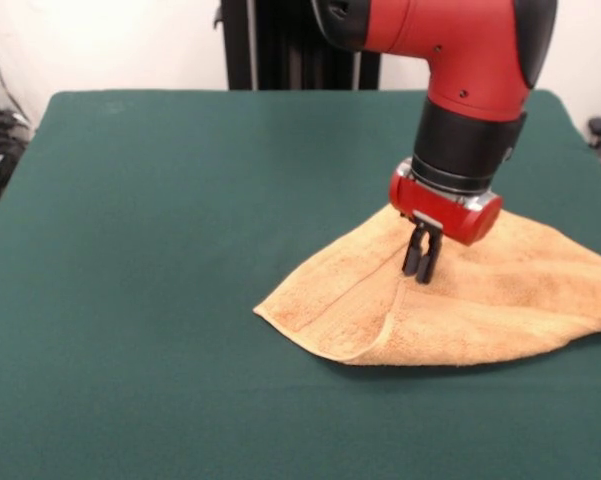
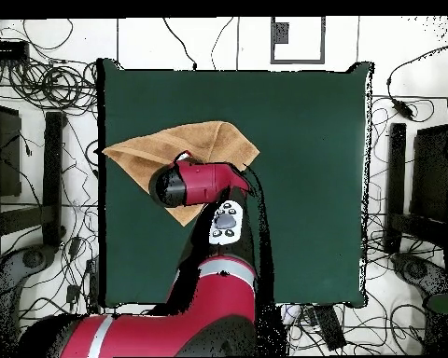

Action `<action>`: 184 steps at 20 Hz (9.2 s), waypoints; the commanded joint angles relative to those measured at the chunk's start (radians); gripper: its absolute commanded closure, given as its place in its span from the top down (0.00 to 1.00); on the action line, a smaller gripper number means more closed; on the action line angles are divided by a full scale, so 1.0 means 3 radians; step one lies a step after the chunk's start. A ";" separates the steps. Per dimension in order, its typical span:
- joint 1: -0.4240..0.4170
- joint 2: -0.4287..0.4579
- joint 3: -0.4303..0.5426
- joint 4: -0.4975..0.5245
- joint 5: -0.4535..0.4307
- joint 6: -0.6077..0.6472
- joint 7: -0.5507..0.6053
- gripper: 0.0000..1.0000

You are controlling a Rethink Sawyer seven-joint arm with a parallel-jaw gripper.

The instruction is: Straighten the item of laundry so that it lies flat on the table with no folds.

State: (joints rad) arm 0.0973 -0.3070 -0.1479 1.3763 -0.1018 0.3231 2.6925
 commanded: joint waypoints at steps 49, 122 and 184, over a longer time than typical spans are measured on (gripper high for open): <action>-0.0240 0.0013 0.0481 -0.0911 0.0582 0.2447 0.0366 0.00; -0.0672 -0.0253 0.0887 0.0446 -0.0596 0.0334 0.0265 0.00; -0.0756 -0.0105 0.1053 0.0235 -0.0528 0.0987 0.0210 0.00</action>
State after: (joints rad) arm -0.1637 -0.3975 0.0646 1.4498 -0.2614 0.5072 2.8616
